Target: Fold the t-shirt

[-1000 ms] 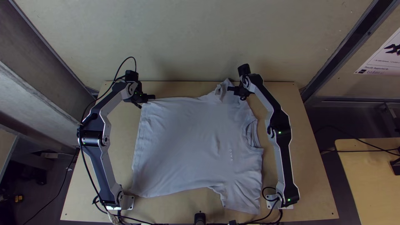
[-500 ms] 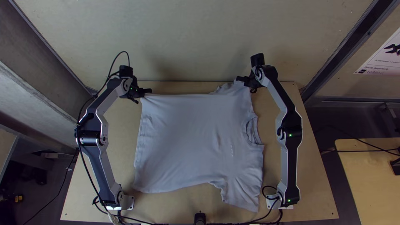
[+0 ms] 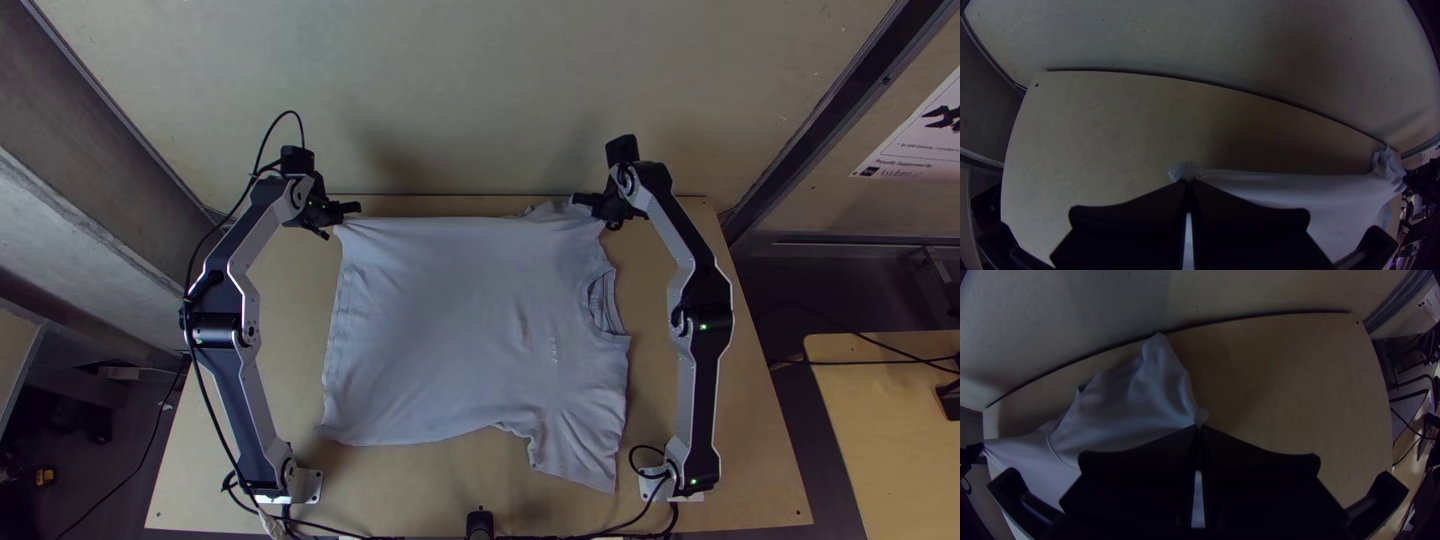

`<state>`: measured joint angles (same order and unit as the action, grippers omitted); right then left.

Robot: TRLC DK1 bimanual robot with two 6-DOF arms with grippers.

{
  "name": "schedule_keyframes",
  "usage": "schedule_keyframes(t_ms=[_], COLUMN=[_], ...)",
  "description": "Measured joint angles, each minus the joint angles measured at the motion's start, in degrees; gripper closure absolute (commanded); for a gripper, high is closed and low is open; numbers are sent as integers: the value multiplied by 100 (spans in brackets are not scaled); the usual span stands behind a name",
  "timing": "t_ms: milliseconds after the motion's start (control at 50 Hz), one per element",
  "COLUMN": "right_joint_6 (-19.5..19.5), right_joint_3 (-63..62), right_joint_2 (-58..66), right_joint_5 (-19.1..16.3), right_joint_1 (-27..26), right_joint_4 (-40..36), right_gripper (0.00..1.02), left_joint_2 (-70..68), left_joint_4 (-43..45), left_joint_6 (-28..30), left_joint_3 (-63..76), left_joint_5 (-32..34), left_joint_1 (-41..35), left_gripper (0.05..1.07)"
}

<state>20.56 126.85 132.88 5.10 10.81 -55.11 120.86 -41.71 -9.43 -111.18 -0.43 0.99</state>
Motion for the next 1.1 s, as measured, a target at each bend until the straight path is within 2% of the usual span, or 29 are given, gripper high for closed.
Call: schedule_keyframes(t_ms=[400,1100], right_joint_6=[-155,-153], right_joint_3=[-1421,-4437], right_joint_2=[-1338,-3331], right_joint_5=[0,48], right_joint_1=[9,490], right_joint_4=[0,531], right_gripper=[100,100], left_joint_2=[-1038,-2815], left_joint_4=[20,516], left_joint_6=[24,195], left_joint_3=[1075,3722], left_joint_5=[284,282], left_joint_1=[39,42], left_gripper=[104,104])
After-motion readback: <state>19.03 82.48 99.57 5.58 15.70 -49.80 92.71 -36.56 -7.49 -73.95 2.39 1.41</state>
